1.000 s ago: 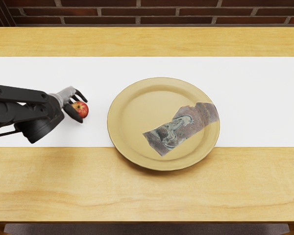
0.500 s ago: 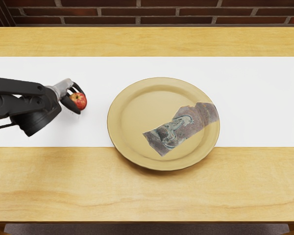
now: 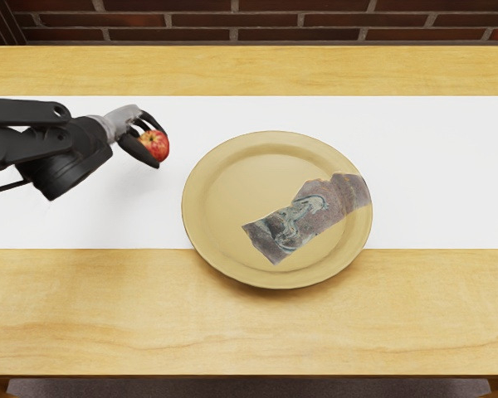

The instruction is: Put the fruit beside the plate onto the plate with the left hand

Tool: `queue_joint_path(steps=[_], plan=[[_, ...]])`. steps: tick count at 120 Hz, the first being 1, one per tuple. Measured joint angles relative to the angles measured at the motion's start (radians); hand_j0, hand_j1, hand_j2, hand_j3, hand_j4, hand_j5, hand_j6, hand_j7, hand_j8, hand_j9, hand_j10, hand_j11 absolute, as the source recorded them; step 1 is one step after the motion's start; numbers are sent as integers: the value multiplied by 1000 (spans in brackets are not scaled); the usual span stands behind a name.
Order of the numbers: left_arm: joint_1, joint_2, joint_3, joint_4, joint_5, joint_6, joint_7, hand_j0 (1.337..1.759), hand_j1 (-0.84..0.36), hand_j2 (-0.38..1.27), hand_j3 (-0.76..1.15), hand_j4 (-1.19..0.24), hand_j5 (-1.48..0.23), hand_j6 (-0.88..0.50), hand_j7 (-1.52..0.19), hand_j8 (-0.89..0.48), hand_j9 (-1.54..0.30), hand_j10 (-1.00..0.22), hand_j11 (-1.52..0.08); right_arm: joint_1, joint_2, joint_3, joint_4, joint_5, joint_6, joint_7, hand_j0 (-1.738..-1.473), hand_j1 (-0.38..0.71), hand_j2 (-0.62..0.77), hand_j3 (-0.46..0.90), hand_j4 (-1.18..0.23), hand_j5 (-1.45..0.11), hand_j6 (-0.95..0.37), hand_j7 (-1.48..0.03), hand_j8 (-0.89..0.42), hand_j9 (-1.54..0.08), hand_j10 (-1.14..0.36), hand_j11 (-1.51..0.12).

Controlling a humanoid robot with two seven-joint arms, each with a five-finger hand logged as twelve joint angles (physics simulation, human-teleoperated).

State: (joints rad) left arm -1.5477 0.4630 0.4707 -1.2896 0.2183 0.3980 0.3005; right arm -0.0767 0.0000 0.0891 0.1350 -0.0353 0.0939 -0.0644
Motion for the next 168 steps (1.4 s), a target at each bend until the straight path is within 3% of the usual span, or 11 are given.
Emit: queue_joint_path(steps=[86,146,168], plan=[[54,-18,-238,7,16,-112,-7,1656,-291,136,0,-547,-745,-390,-748,-495,-740,-557,-739,0,0,0,0,0,0,0,-1658,-349,0,0,0,0,0,0,0,0,0,0],[55,-144,-263,61,20,-133,-8,1658,-268,160,0,-530,-702,-444,-694,-521,-695,-534,-694,0,0,0,0,0,0,0,-1658,-349,0,0,0,0,0,0,0,0,0,0],[88,-173,-279,67,21,-133,-9,1658,-271,182,0,-529,-700,-480,-695,-517,-694,-533,-694,0,0,0,0,0,0,0,-1658,-349,0,0,0,0,0,0,0,0,0,0]])
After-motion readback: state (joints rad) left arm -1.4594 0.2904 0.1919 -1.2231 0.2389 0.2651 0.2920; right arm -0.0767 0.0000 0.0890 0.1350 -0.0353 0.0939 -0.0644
